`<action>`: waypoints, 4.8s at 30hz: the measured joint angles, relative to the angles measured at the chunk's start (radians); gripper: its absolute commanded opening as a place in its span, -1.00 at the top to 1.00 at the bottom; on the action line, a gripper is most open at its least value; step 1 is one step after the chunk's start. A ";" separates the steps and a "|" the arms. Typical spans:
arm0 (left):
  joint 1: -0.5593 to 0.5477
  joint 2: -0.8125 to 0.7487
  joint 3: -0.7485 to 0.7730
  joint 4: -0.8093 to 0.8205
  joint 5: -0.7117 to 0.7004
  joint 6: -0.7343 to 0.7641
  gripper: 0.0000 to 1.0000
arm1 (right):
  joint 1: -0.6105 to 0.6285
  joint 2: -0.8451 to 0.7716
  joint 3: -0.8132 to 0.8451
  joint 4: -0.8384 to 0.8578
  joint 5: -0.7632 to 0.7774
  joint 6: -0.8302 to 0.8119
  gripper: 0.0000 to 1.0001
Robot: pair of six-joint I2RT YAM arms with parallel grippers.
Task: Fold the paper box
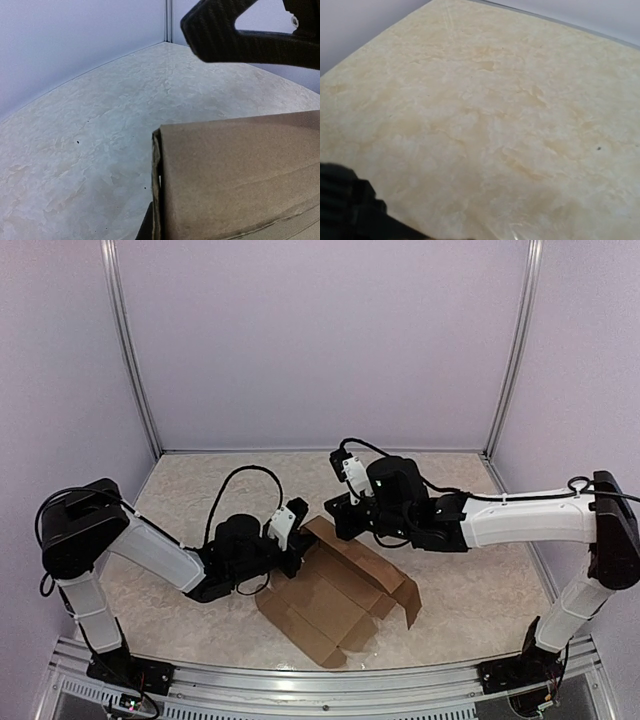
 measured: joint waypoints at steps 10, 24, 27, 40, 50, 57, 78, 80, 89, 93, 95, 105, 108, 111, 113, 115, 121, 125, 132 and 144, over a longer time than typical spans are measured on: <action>0.000 0.092 0.016 0.061 0.008 -0.005 1.00 | 0.000 0.075 -0.016 0.122 -0.060 0.051 1.00; -0.003 0.157 0.016 0.129 0.005 -0.055 0.69 | 0.000 0.199 -0.077 0.217 -0.153 0.138 1.00; -0.008 0.169 0.016 0.139 -0.001 -0.061 0.67 | 0.000 0.210 -0.090 0.243 -0.158 0.155 1.00; -0.035 0.179 0.013 0.141 -0.056 -0.073 0.66 | 0.006 0.220 -0.103 0.286 -0.161 0.183 1.00; -0.041 0.179 -0.047 0.160 -0.073 -0.152 0.64 | 0.055 0.253 -0.092 0.313 -0.133 0.178 1.00; -0.062 0.197 -0.061 0.214 -0.100 -0.209 0.62 | 0.090 0.256 -0.089 0.303 -0.071 0.167 1.00; -0.139 0.216 0.003 0.143 -0.278 -0.165 1.00 | 0.100 0.257 -0.089 0.301 -0.031 0.184 1.00; -0.141 0.217 0.003 0.142 -0.288 -0.163 1.00 | 0.100 0.257 -0.090 0.302 -0.030 0.188 1.00; -0.153 0.216 0.003 0.137 -0.335 -0.142 1.00 | 0.103 0.212 -0.121 0.271 -0.019 0.190 0.83; -0.153 0.213 0.003 0.129 -0.366 -0.135 1.00 | 0.103 0.159 -0.159 0.237 -0.009 0.189 0.82; -0.153 0.210 0.003 0.120 -0.386 -0.134 1.00 | 0.103 0.137 -0.172 0.219 -0.002 0.186 0.87; -0.154 0.207 0.003 0.096 -0.417 -0.132 0.64 | 0.103 0.135 -0.173 0.190 0.008 0.175 1.00; -0.154 0.207 0.003 0.093 -0.417 -0.134 0.60 | 0.103 0.146 -0.173 0.209 0.009 0.175 1.00; -0.154 0.207 0.003 0.089 -0.418 -0.138 0.58 | 0.103 0.148 -0.173 0.217 0.010 0.175 1.00; -0.154 0.207 0.003 0.087 -0.420 -0.139 0.58 | 0.103 0.148 -0.173 0.217 0.010 0.175 1.00; -0.154 0.208 0.003 0.087 -0.422 -0.140 0.58 | 0.103 0.148 -0.173 0.217 0.010 0.174 1.00; -0.154 0.212 0.003 0.087 -0.431 -0.151 0.84 | 0.103 0.148 -0.173 0.218 0.010 0.174 1.00; -0.154 0.224 0.003 0.094 -0.433 -0.162 1.00 | 0.103 0.148 -0.173 0.220 0.011 0.175 1.00; -0.148 0.224 0.003 0.099 -0.429 -0.163 1.00 | 0.102 0.147 -0.174 0.222 0.011 0.175 1.00; -0.148 0.195 0.002 0.048 -0.516 -0.169 1.00 | 0.099 0.039 -0.191 0.117 0.038 0.140 0.37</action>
